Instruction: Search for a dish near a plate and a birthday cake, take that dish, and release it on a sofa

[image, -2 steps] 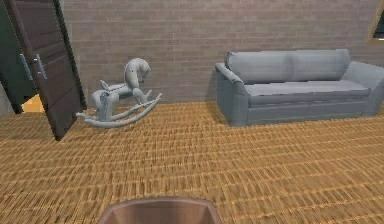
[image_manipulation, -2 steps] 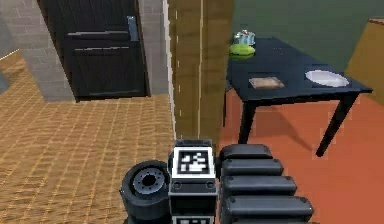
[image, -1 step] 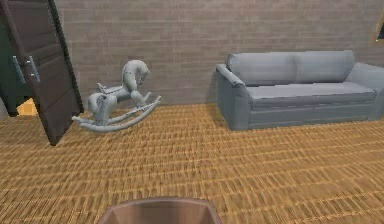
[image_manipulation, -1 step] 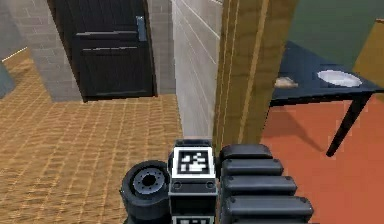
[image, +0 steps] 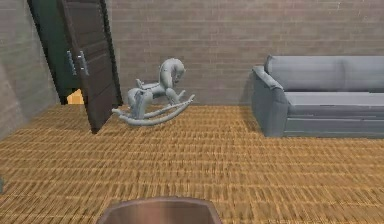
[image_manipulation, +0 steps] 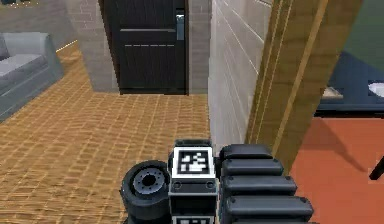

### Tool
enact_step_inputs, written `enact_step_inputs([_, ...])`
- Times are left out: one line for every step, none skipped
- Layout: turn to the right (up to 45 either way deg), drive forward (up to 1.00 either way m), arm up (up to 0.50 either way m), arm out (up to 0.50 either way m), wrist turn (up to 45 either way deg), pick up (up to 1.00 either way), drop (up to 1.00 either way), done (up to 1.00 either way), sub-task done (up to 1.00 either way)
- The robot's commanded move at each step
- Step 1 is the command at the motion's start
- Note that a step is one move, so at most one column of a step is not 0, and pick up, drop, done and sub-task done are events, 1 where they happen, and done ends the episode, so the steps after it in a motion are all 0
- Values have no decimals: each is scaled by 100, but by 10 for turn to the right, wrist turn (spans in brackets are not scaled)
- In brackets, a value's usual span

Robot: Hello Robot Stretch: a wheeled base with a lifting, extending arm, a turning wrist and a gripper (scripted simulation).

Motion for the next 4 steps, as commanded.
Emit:
enact_step_inputs([0, 35, 0, 0, 0, 0, 0, 0, 0])
enact_step_inputs([450, 0, 0, 0, 0, 0, 0, 0, 0])
enact_step_inputs([120, 0, 0, 0, 0, 0, 0, 0, 0])
enact_step_inputs([0, 100, 0, 0, 0, 0, 0, 0, 0])
